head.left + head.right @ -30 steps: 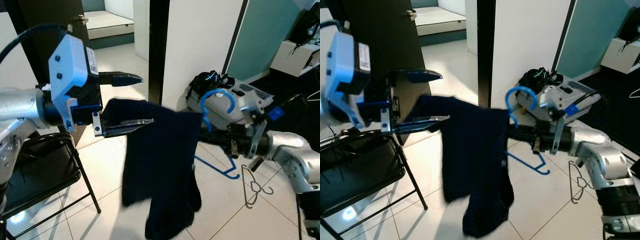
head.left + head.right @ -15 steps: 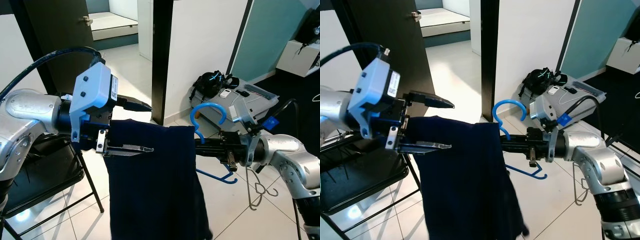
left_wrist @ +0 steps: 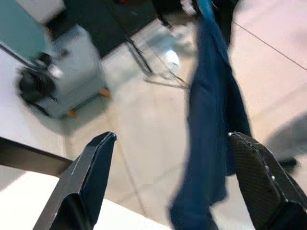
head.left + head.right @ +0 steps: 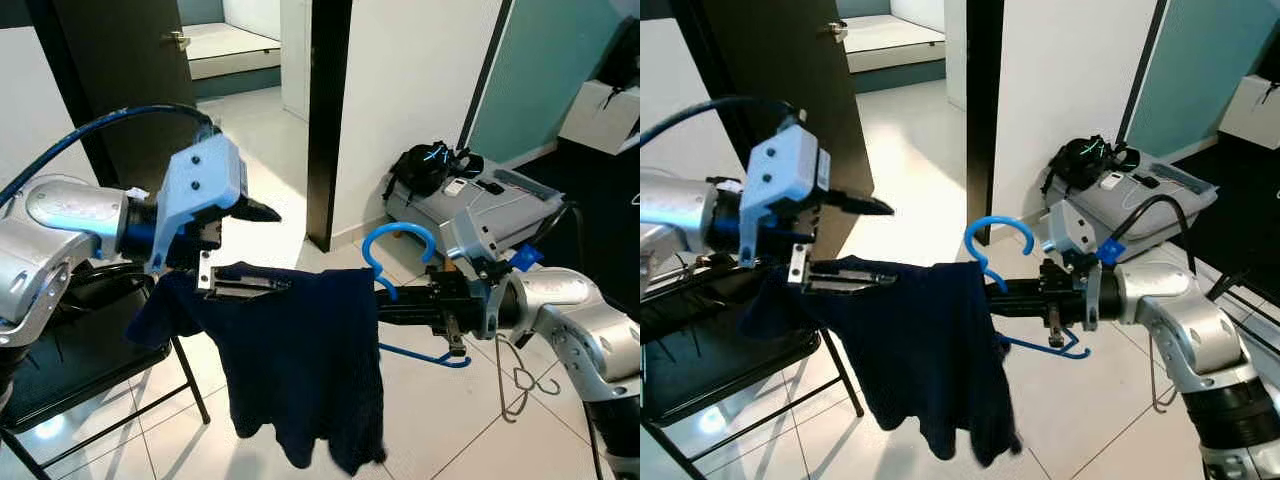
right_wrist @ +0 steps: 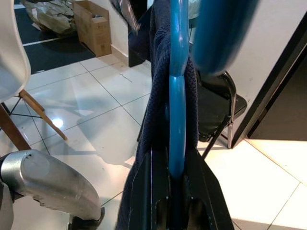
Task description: Hang hanger
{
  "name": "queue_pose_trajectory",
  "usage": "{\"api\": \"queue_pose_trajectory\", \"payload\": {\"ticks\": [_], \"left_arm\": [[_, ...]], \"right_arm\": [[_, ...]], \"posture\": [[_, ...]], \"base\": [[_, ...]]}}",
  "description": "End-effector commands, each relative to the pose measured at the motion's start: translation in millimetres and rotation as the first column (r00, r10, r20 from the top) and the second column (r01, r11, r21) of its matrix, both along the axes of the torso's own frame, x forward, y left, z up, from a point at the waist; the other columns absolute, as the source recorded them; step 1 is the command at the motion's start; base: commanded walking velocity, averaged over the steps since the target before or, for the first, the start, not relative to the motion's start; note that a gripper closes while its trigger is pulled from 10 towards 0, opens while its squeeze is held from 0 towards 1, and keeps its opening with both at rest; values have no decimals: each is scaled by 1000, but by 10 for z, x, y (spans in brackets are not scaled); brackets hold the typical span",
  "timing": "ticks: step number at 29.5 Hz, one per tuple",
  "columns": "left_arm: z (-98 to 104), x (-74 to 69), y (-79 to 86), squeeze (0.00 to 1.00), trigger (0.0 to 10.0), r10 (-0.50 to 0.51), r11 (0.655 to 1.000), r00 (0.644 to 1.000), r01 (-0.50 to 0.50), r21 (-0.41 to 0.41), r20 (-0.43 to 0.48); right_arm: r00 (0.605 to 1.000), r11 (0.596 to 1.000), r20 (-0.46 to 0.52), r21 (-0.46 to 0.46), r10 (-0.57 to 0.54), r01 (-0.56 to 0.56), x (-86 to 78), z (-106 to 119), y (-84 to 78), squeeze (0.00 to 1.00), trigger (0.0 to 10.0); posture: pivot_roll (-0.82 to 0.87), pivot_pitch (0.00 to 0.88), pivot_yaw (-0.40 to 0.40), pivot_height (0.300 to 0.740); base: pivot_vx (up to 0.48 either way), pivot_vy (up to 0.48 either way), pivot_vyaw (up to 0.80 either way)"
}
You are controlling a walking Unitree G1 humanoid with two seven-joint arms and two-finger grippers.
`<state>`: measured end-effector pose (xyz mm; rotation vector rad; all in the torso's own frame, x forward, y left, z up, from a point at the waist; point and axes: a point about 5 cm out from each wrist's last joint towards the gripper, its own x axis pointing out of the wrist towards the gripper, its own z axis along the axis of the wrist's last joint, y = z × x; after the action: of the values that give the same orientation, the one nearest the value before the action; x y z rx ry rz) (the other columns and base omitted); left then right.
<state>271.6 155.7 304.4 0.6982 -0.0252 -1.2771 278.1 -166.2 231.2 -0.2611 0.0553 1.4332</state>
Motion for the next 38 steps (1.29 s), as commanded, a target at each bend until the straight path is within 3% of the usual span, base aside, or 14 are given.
{"api": "queue_pose_trajectory", "payload": {"ticks": [1,5,10,11,12,13,38], "left_arm": [[-89,-14,40,0,10000,9,997,999,-6,74,-40],[-174,10,54,0,10000,29,992,998,-23,127,-48],[-170,38,30,0,10000,37,992,999,-33,119,-39],[-172,41,24,0,6118,38,993,998,-33,116,-40],[-172,41,24,0,6118,38,993,998,-33,116,-40],[-175,42,19,0,0,36,993,998,-31,113,-42],[-101,22,64,0,0,19,994,999,-15,107,-32]], "right_arm": [[999,1000,26,-10,23,-23,-34,45,38,0,10000],[999,1000,35,-8,26,-26,-46,68,44,0,10000],[999,1000,41,-7,30,-30,-52,86,48,0,10000],[999,1000,43,-7,30,-30,-52,87,49,0,10000],[999,1000,43,-7,30,-30,-52,87,49,0,10000],[999,1000,45,-8,30,-29,-53,85,49,0,10000],[999,1000,45,-5,9,-9,-31,75,73,0,10000]], "posture": [[49,0,11,740],[47,0,13,740],[47,0,13,740],[44,0,13,740],[44,0,13,740],[43,0,13,740],[43,0,9,740]], "base": [[0,0,0],[0,0,0],[0,0,0],[0,0,0],[0,0,0],[0,0,0],[0,0,0]]}}
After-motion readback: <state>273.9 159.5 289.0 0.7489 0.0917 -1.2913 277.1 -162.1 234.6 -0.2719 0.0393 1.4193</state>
